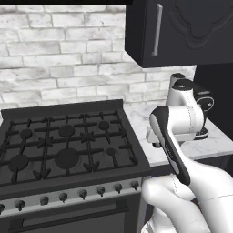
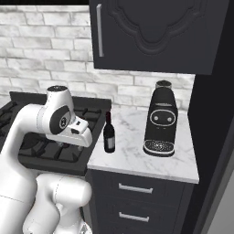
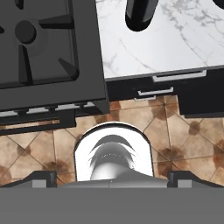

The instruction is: There is a wine glass and glass cup on the dining counter. Place the wine bottle next to the wine glass and the juice bottle next to the glass cup.

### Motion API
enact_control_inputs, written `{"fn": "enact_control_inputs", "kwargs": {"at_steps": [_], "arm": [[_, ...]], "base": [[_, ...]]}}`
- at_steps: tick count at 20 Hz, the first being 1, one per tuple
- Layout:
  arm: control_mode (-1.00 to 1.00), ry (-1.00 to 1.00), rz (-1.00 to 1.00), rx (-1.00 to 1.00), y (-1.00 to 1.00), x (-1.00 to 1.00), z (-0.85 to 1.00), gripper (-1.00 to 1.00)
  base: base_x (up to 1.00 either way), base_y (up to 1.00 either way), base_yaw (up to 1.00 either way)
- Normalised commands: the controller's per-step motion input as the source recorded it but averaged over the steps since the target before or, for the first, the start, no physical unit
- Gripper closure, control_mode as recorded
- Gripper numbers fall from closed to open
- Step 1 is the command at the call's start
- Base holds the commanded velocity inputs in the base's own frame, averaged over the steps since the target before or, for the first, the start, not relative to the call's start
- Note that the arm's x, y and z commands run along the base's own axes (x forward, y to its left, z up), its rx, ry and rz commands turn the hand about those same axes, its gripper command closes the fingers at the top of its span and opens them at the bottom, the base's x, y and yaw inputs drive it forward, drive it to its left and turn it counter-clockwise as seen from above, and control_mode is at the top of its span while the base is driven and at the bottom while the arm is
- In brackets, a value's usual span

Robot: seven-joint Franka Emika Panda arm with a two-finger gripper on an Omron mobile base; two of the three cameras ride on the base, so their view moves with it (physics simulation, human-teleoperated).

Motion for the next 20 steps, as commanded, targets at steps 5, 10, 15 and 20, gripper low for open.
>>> {"fn": "enact_control_inputs", "kwargs": {"at_steps": [5,10,15,20], "arm": [[-1.0,-0.01,0.0,0.0,0.0,0.0,0.0,-1.0],[-1.0,-0.19,-0.22,0.0,0.01,0.09,0.01,-1.0],[-1.0,-0.08,-0.42,-0.05,0.19,0.34,0.02,-1.0],[-1.0,0.0,-0.37,-0.1,0.19,0.27,0.0,-1.0]], "base": [[0.0,0.0,0.0],[0.0,0.0,0.0],[0.0,0.0,0.0],[0.0,0.0,0.0]]}}
